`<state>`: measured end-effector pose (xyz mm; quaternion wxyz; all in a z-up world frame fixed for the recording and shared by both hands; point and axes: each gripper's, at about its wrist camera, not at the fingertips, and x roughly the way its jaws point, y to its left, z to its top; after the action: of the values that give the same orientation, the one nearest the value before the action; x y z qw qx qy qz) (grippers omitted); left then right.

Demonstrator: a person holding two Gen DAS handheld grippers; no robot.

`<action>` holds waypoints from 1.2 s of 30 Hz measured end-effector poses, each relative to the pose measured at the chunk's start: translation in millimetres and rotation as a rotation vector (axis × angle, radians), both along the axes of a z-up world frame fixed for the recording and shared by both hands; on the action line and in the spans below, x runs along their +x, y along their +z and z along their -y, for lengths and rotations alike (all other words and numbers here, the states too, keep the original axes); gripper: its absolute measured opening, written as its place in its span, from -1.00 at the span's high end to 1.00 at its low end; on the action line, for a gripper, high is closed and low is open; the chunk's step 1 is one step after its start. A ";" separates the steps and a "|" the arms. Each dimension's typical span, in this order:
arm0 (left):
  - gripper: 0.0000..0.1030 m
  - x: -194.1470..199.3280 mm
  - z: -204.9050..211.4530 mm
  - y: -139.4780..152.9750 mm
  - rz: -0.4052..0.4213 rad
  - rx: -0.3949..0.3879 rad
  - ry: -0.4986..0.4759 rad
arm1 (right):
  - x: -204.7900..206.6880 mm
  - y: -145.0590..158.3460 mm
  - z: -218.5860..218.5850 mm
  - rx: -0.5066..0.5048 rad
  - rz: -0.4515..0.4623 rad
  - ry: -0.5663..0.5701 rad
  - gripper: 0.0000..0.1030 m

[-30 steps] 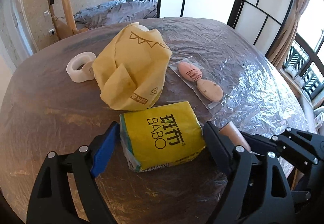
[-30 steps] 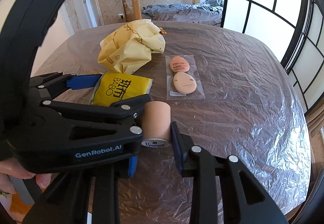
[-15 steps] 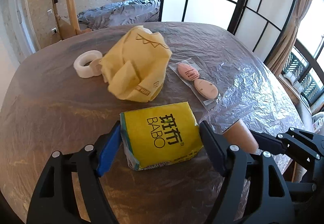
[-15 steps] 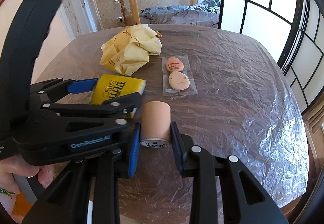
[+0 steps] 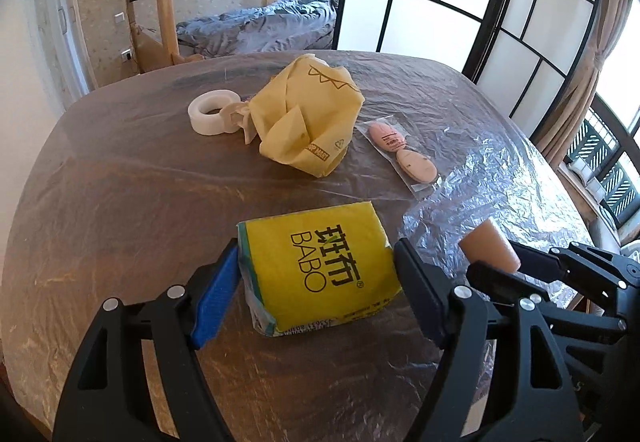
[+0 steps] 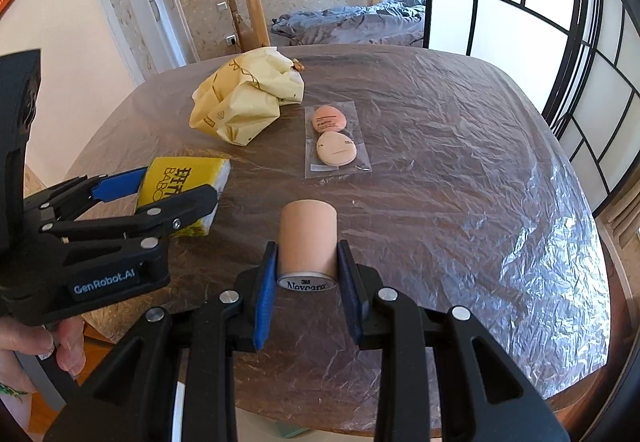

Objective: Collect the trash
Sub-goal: 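Carry the BABO pack and beige tape roll with both tools over the white bin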

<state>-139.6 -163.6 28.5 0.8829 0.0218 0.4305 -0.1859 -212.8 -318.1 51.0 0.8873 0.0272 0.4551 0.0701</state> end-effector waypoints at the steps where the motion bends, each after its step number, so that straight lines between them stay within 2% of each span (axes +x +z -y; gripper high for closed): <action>1: -0.49 -2.2 -0.4 0.5 0.001 0.001 0.005 | -1.1 0.9 0.0 0.000 0.003 0.003 0.43; 22: -0.49 -69.8 -8.5 0.4 0.015 -0.007 0.131 | -51.9 3.5 1.2 0.022 0.012 0.094 0.43; 36: -0.49 -134.5 -26.5 9.0 0.043 -0.013 0.060 | -113.1 11.2 -28.2 0.031 0.029 0.027 0.43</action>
<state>-274.0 -137.1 37.5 0.8974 0.0071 0.4106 -0.1614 -325.8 -289.9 62.2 0.8922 0.0339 0.4415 0.0893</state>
